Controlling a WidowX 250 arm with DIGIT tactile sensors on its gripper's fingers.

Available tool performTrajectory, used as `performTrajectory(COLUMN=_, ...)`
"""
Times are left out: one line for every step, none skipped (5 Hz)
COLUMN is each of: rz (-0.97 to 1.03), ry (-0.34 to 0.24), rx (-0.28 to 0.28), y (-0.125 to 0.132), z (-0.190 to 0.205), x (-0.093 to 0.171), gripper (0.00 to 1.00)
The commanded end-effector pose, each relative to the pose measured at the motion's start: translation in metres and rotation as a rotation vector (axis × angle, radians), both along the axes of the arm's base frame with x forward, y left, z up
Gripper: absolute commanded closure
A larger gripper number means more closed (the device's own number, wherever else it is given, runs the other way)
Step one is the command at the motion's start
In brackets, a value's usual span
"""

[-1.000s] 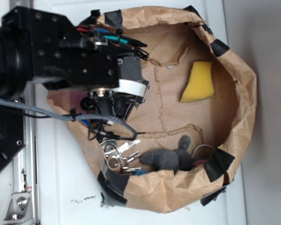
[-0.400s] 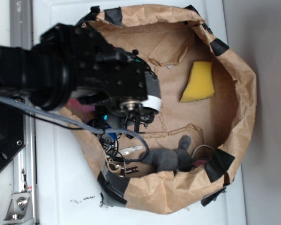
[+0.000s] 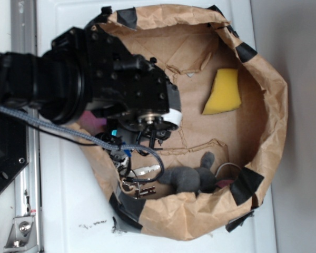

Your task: Grab the black box.

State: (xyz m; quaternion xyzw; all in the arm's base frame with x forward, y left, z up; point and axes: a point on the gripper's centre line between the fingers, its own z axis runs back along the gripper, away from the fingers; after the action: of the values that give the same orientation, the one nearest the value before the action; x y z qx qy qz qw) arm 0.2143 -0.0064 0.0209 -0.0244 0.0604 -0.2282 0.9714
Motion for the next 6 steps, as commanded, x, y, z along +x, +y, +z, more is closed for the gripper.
performTrajectory(rz=0.046, ry=-0.113, rx=0.018, y=0.003, z=0.012, x=0.015, gripper=1.00)
performTrajectory(rz=0.077, ry=-0.126, rx=0.019, y=0.006, z=0.016, x=0.023, gripper=1.00)
performTrajectory(rz=0.122, ry=-0.123, rx=0.018, y=0.009, z=0.027, x=0.032, gripper=1.00)
performTrajectory(rz=0.237, ry=-0.133, rx=0.004, y=0.020, z=0.058, x=0.041, gripper=1.00)
performTrajectory(rz=0.276, ry=-0.191, rx=-0.060, y=0.030, z=0.100, x=0.028, gripper=1.00)
performTrajectory(rz=0.307, ry=-0.179, rx=-0.055, y=0.028, z=0.115, x=0.022, gripper=1.00)
